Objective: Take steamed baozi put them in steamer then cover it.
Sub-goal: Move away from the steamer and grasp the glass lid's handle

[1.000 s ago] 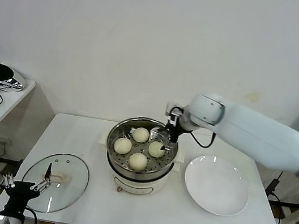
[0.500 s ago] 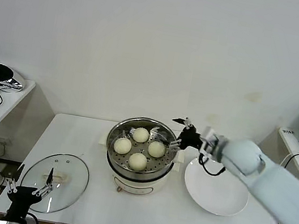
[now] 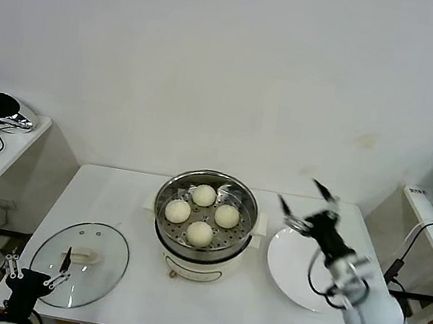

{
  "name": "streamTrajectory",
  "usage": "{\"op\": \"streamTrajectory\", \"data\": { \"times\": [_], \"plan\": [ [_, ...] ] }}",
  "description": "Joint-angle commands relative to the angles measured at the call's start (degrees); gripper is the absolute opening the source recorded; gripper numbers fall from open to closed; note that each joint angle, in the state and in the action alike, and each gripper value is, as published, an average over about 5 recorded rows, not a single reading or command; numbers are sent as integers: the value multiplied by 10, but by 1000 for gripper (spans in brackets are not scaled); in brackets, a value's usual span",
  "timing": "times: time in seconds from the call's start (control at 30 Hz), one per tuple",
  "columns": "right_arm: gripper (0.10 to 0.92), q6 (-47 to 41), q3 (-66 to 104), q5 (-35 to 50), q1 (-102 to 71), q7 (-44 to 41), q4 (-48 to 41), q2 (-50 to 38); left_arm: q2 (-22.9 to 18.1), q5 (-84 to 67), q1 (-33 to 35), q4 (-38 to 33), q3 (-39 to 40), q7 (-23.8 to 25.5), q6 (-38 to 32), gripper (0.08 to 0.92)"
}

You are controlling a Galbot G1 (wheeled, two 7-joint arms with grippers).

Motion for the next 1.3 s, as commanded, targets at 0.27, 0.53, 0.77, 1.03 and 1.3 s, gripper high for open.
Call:
{"op": "streamTrajectory", "data": {
  "times": [0.27, 0.53, 0.77, 1.03, 1.3],
  "plan": [
    [823, 67, 279, -39, -210, 106, 40, 187, 56, 531, -25, 162, -47, -42, -66, 823],
    [823, 74, 277, -45, -215, 112, 39, 201, 65, 552, -109, 186, 0, -15, -45, 823],
    [823, 83, 277, -46, -224, 111, 38, 202, 84, 550, -185, 240, 23, -1, -34, 823],
    [823, 89, 271, -52, -223, 110, 32, 208, 89, 546, -232, 265, 48, 8, -26, 823],
    [823, 93, 265, -60, -225, 109, 29, 211, 89, 525, -250, 288, 61, 11, -25, 820]
  ]
}}
